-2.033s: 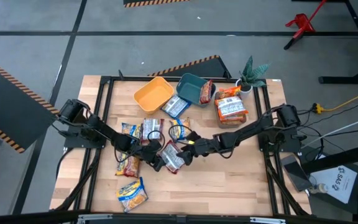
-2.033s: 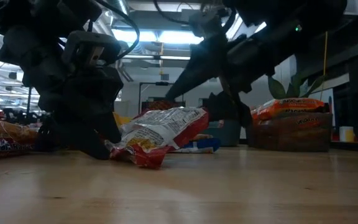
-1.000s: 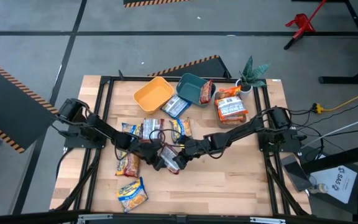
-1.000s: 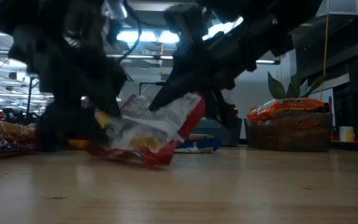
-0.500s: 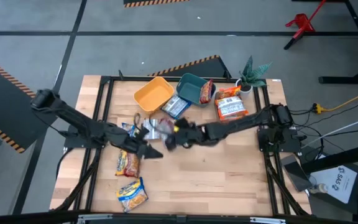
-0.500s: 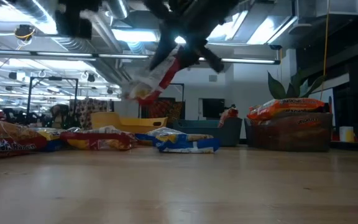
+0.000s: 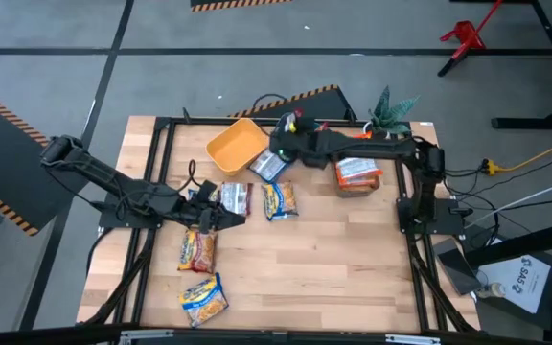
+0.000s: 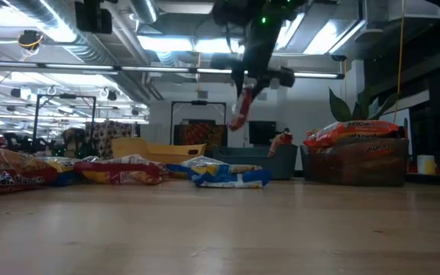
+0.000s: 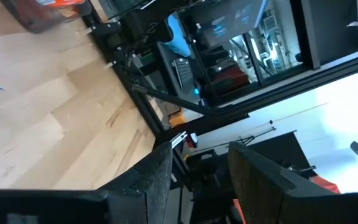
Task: Sort Maruchan noodles
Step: Put the bottom right red noodle pack into the blue bin
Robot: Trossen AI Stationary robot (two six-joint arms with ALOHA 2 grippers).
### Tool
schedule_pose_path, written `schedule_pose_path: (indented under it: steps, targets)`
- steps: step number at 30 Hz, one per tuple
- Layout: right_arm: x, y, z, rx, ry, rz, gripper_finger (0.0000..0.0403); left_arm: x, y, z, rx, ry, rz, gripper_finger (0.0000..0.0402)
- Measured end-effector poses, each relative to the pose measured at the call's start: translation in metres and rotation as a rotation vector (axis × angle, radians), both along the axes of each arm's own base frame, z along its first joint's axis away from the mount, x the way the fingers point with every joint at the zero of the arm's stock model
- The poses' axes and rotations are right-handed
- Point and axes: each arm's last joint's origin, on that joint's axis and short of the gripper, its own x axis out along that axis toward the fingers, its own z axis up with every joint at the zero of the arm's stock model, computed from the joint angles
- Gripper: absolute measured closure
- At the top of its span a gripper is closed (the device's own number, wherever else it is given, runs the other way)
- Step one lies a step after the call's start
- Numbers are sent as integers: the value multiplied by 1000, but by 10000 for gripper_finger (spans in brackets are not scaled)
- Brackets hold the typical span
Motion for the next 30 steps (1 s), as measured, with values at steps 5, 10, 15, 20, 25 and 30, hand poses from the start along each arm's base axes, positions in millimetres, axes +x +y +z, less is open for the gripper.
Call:
schedule_pose_path:
  steps: [5,10,15,20,25,30]
  targets:
    - [-10,-23,-12,43,60,-102,320,0,0,0,1,2,1,248]
    - [-19,-35,-24,98,110,-187,320,0,0,0,1,2,2,248]
    - [-14,-34,-40,130,153,-182,320,0,0,0,2,2,10,248]
    - [-8,-36,-62,163,190,-189,320,0,0,-1,4,7,10,248]
    - [-8,-37,-65,139,203,-212,320,0,0,-1,3,7,10,248]
    - [-12,-39,-65,164,222,-217,320,0,0,-1,0,7,10,248]
